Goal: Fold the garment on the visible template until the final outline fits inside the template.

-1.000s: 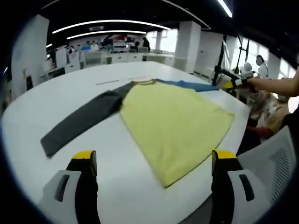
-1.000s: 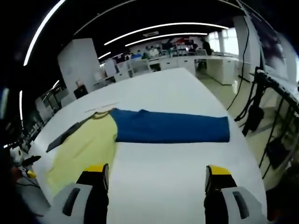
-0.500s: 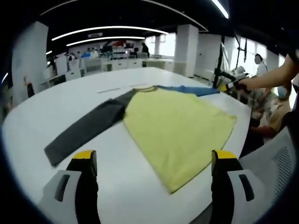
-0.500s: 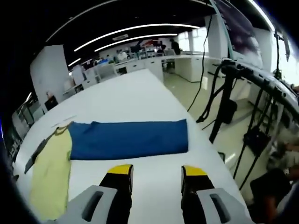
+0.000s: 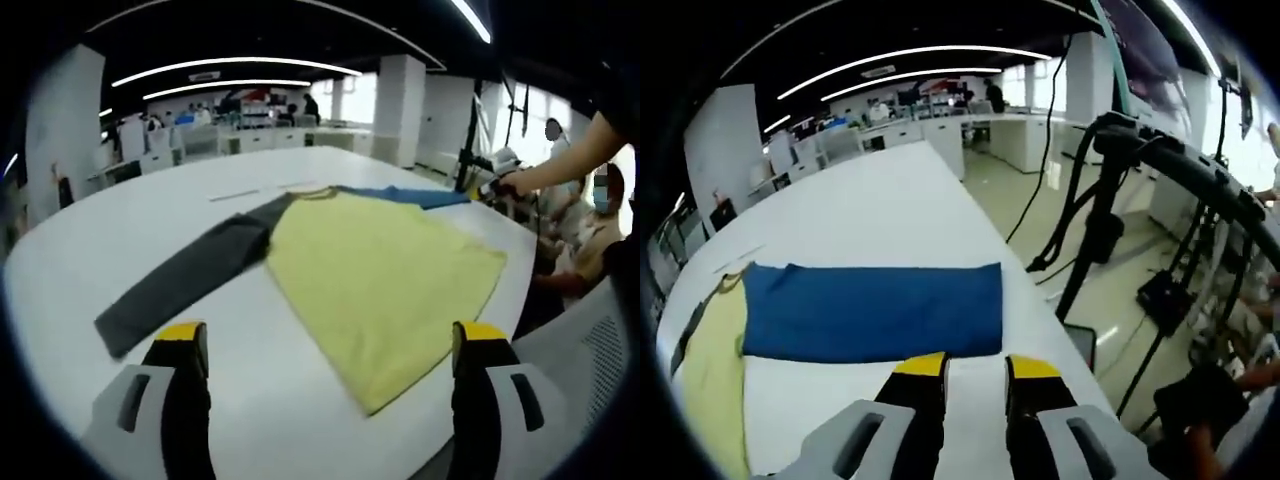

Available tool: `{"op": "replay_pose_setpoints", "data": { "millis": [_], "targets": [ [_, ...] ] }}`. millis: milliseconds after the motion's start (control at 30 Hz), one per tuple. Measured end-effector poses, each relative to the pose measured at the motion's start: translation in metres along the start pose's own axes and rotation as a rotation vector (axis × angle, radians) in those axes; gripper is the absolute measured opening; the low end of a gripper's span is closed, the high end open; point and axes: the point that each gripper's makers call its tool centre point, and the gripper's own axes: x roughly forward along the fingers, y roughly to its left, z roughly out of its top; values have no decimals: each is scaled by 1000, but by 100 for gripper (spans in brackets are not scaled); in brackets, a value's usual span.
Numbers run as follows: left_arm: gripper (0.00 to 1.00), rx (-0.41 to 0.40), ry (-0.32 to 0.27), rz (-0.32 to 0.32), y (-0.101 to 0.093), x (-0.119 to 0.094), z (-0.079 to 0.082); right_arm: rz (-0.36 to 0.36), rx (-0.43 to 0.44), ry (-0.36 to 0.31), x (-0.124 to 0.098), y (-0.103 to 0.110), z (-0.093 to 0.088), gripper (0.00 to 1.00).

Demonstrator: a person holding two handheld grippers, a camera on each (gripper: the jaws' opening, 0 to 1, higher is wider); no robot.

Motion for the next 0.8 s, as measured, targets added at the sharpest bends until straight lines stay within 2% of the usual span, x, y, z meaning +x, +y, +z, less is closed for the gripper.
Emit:
{"op": "replay_pose_setpoints", "data": {
  "millis": [167, 200, 267, 333, 500, 667, 733, 767, 800],
  "targets": [
    [97, -2, 4, 10, 3, 1, 0, -7, 11, 11, 27, -18, 8, 15],
    [97, -3, 3, 13, 4, 1, 1, -8, -20, 22, 37, -21, 3, 14],
    [97, -5, 4, 17, 5, 1, 1, -26, -83, 53, 44, -27, 0, 12],
    [97, -7, 7, 22, 7, 1, 0, -26, -101, 51, 48, -28, 1, 10],
    [96, -10, 14, 27, 8, -1, -2, -21, -5, 36, 56, -36, 9, 5],
    [96, -8, 23, 28, 7, -1, -4, -17, 37, 26, 51, -31, 9, 2],
    [96, -10, 23, 31, 7, -2, -4, -17, 76, 24, 52, -33, 10, 2],
    [96, -9, 25, 31, 8, -2, -5, -31, 117, 21, 53, -36, 10, 6],
    [95, -8, 26, 34, 8, -3, -5, -27, 113, 13, 54, -37, 10, 10]
  ]
}}
